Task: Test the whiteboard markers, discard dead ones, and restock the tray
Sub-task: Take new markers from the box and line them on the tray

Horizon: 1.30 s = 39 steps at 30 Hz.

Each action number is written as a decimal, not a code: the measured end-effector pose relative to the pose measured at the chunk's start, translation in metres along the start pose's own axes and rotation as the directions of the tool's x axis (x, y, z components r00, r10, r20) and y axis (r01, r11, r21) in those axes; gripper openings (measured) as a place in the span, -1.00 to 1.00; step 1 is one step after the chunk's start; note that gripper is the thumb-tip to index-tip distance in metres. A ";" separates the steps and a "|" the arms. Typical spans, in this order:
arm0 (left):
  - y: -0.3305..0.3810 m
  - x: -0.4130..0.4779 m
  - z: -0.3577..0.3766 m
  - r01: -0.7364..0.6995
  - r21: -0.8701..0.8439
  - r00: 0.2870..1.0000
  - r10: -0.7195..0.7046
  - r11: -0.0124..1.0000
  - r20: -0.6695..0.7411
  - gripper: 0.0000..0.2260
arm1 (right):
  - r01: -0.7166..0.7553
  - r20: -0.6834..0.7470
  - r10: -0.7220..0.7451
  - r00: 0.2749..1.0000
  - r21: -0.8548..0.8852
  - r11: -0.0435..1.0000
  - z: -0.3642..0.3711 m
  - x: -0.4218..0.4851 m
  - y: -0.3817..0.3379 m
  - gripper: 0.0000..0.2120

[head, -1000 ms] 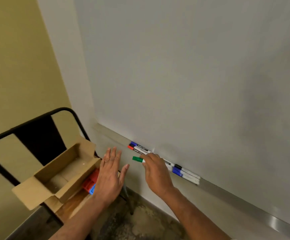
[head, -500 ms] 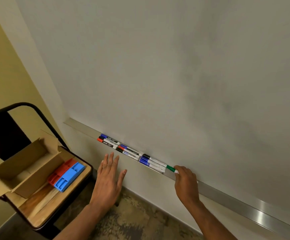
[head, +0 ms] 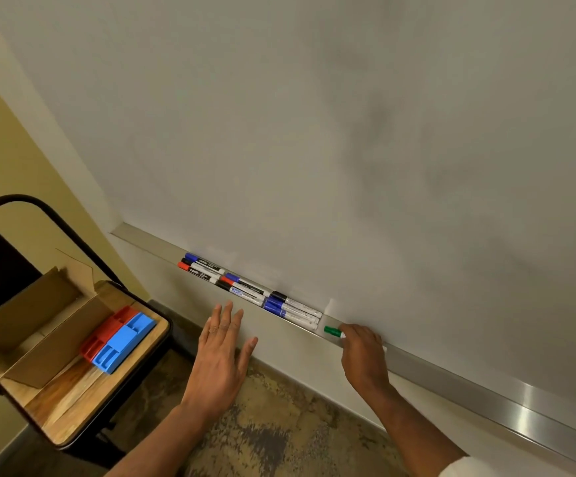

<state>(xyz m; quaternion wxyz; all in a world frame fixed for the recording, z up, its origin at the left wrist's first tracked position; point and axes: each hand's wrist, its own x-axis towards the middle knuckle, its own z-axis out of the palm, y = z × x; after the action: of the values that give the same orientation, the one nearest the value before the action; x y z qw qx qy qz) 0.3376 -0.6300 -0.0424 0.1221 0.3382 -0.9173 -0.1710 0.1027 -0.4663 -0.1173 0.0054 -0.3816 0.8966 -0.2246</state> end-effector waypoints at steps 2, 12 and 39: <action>-0.003 0.002 0.002 0.003 0.003 1.000 -0.003 1.000 0.012 -0.34 | 0.004 0.008 -0.004 1.000 0.005 1.000 0.006 0.002 0.000 -0.68; -0.020 0.005 0.003 0.020 0.019 0.998 -0.021 1.000 0.054 -0.32 | 0.001 0.027 -0.001 1.000 0.005 1.000 0.017 0.007 -0.003 -0.73; -0.145 -0.029 -0.031 0.321 0.067 0.947 -0.322 0.945 0.010 -0.33 | 0.463 -0.083 -0.458 0.885 0.254 0.849 0.057 0.014 -0.226 -0.71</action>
<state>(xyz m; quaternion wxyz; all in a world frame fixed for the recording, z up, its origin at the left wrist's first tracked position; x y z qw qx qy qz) 0.4535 -0.7220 -0.0744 0.0722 0.4851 -0.8562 -0.1624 0.2575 -0.6362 -0.0745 -0.0060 -0.5786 0.7405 -0.3417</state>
